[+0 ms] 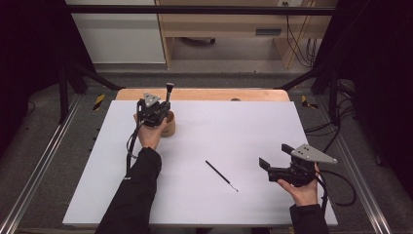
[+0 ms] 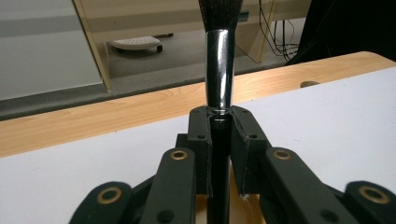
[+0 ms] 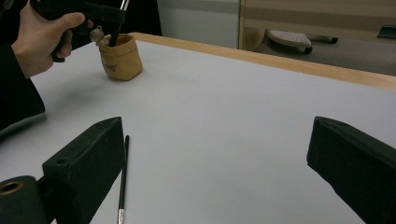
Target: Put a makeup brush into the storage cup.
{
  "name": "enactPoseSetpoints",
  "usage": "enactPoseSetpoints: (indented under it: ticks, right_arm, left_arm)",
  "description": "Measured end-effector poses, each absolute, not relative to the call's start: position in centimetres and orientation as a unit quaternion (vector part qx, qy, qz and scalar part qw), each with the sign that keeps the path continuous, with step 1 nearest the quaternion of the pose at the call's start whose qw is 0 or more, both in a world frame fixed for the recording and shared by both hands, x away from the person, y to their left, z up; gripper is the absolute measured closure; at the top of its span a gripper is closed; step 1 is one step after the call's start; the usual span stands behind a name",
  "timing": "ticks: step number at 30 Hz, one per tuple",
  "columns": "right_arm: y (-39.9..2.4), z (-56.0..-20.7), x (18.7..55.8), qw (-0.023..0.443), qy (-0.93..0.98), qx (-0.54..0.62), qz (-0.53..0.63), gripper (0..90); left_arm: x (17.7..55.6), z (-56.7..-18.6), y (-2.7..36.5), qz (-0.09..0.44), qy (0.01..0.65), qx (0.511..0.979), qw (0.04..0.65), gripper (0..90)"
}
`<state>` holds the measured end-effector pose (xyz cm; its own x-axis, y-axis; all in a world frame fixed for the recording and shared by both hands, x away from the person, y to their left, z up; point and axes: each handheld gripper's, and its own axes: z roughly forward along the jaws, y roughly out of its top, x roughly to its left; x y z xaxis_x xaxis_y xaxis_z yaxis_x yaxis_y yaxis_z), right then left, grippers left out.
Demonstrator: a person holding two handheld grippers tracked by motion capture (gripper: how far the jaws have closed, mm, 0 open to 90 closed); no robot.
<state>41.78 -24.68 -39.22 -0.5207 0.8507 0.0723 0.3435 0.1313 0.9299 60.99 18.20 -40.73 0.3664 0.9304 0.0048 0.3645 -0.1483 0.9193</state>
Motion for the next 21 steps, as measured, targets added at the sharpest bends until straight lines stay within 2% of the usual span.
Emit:
enactPoseSetpoints:
  ticks: [21]
  right_arm:
    - [-24.63, -38.98, 41.62, 0.25, 0.707, 0.42, 0.51, 4.9]
  left_arm:
    - [60.05, -41.64, 18.28, 0.314, 0.468, 0.705, 0.431, 78.4]
